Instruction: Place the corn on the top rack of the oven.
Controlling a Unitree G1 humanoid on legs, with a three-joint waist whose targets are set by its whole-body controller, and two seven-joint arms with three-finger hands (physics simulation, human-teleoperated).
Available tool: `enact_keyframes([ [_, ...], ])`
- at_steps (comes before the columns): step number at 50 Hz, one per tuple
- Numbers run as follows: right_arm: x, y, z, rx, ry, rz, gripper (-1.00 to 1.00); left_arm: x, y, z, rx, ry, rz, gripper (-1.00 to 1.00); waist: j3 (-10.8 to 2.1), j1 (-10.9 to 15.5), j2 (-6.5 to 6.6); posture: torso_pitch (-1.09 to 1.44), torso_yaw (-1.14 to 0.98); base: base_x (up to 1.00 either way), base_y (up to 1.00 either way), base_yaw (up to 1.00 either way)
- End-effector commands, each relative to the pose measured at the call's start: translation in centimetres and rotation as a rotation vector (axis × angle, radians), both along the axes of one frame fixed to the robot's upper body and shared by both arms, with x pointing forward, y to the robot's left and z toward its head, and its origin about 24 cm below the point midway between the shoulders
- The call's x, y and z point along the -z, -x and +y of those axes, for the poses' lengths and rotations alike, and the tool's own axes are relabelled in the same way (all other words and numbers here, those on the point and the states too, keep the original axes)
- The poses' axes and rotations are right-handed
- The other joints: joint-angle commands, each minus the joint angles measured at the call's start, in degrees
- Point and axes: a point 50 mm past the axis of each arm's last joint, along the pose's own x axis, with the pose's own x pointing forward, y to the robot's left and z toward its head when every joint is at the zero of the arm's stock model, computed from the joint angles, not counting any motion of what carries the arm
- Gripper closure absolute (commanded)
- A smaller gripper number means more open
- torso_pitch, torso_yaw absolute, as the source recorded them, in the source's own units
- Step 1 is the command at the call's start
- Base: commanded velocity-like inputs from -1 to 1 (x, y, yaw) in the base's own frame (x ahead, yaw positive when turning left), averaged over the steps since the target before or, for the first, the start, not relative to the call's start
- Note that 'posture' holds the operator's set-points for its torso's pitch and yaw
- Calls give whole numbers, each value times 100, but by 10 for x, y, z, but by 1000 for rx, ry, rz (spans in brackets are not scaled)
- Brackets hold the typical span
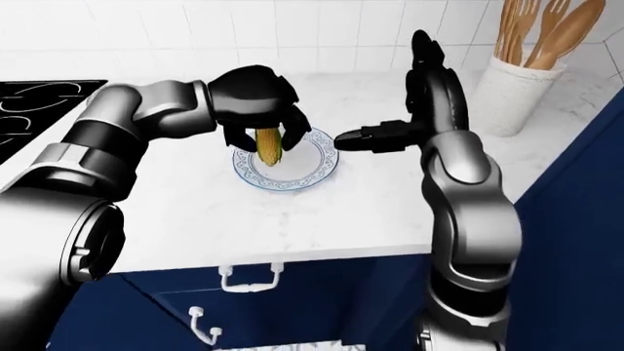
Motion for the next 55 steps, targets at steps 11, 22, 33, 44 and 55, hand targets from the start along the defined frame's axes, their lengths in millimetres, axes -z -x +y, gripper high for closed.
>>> enact_keyframes([
  [11, -15, 5, 1, -3, 9, -77, -100, -23, 2, -1, 8, 57, -68, 70, -245, -55, 38, 0, 0, -26, 7, 0],
  [22, -13, 3, 1, 2, 9, -77, -100, -24, 2, 0, 6, 61, -69, 71, 78, 125, -505, 0, 0, -1, 0, 0],
  [33, -13, 4, 1, 1, 8, -79, -100, -27, 2, 0, 2, 66, -72, 71, -75, -68, -210, 0, 0, 0, 0, 0],
  [44, -13, 5, 0, 5, 14, -81, -100, -27, 2, 0, 0, 70, -70, 73, -60, -12, -274, 0, 0, 0, 0, 0],
  [55, -13, 5, 0, 3, 13, -84, -100, -29, 2, 2, -3, 72, -72, 72, -139, 47, -173, 0, 0, 0, 0, 5],
])
